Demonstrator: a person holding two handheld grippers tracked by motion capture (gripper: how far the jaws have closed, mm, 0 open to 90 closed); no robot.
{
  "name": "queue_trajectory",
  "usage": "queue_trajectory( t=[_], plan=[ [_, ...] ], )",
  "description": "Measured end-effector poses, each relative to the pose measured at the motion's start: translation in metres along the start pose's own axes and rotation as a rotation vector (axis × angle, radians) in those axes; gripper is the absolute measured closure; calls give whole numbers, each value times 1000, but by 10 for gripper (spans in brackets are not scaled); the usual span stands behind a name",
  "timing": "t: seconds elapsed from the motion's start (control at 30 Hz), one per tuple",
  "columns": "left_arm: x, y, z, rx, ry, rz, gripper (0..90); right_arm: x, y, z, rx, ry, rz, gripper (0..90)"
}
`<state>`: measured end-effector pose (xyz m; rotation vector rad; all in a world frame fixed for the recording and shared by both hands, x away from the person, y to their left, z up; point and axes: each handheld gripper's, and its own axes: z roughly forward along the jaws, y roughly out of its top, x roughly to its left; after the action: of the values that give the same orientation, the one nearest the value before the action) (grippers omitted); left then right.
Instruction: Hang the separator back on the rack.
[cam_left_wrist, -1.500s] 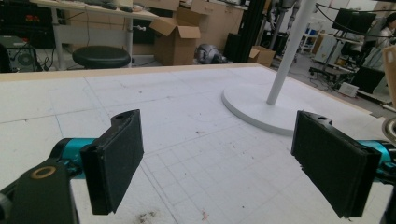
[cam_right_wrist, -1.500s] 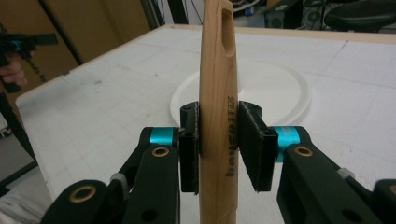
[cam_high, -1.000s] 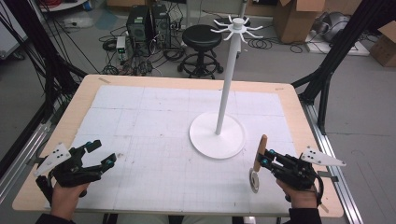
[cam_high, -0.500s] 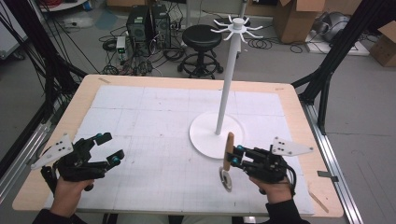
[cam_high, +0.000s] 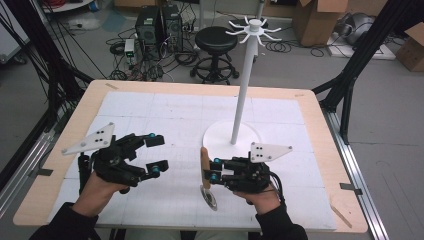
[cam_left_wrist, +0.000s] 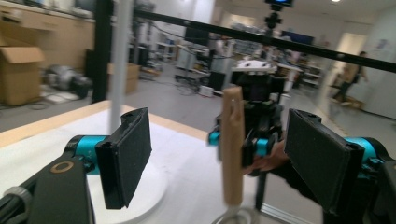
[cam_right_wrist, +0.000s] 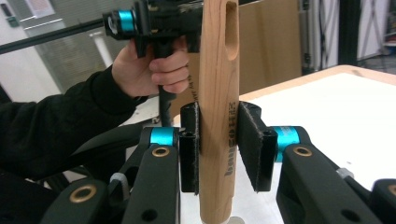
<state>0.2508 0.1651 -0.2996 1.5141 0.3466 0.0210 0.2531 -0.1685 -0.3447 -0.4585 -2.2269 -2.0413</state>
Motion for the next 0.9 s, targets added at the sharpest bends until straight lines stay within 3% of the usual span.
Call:
queue_trajectory(
  t=[0.2,0.3,0.6,0.77,0.9],
  plan=[
    [-6,3,29,55,-122,-5,319,5,2,13,13,53,-9,702],
    [-7,2,38,65,-159,-20,366,7,4,18,19,78,-23,703],
    [-7,-3,52,95,-231,-24,566,10,4,24,25,119,-29,703],
    [-5,-3,51,89,-239,-9,717,12,4,25,26,150,-32,702],
    [-6,-3,51,90,-240,-5,728,12,4,25,25,158,-32,702]
  ],
)
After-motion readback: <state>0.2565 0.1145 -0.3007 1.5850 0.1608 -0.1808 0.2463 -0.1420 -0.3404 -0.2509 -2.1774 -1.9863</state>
